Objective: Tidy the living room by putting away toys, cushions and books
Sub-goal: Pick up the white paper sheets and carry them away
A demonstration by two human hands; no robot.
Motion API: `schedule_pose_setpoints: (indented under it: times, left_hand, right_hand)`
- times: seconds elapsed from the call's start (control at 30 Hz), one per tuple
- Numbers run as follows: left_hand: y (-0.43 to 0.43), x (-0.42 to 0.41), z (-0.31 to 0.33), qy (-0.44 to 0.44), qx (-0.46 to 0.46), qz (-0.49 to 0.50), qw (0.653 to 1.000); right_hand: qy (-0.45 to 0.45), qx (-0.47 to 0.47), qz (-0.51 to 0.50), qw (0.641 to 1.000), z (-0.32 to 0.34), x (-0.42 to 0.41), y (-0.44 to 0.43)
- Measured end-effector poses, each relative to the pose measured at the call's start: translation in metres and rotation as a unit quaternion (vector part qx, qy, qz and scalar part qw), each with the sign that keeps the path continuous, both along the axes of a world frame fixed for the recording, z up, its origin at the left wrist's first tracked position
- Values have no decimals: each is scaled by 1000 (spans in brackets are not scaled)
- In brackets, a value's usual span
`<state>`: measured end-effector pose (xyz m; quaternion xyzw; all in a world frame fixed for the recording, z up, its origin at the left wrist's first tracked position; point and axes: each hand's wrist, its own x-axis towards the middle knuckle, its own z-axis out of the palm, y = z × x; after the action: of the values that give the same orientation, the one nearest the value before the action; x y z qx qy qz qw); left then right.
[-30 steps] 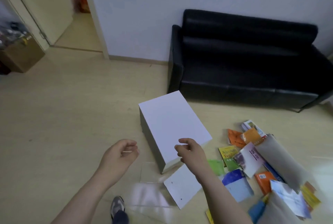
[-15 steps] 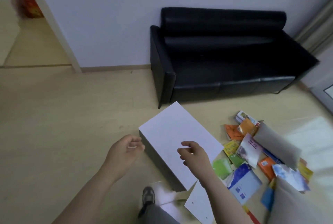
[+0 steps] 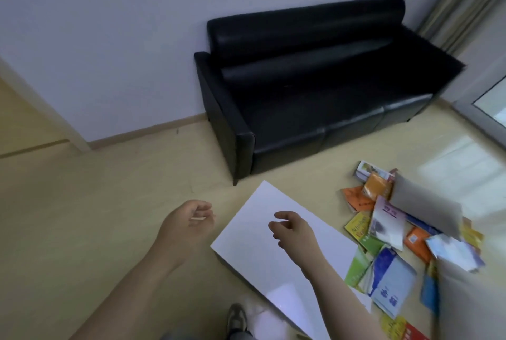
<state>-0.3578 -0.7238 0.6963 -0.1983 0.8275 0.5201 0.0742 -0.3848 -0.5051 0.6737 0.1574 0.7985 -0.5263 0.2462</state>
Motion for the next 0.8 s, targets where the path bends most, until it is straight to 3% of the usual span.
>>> schedule_pose_setpoints:
  times: [0.27,0.4,0.67,0.8]
  left_hand:
    - [-4,-87,-10,-18,3,-112,994]
    - [-17,-146,-17,-28,5,-218,976]
    - [-39,-240,-13,-48,1,-399,916]
    - [-22,-257,-13,-58,-10,-492,869]
  right_hand:
    - [-7,8,-116,993,-5,-29,-11]
    - [-15,6,-226,974,-13,-44,-28]
    - [-23,-17,-413,910,-9,-63,-94]
    - [-28,-6,-501,865,-6,-43,-113]
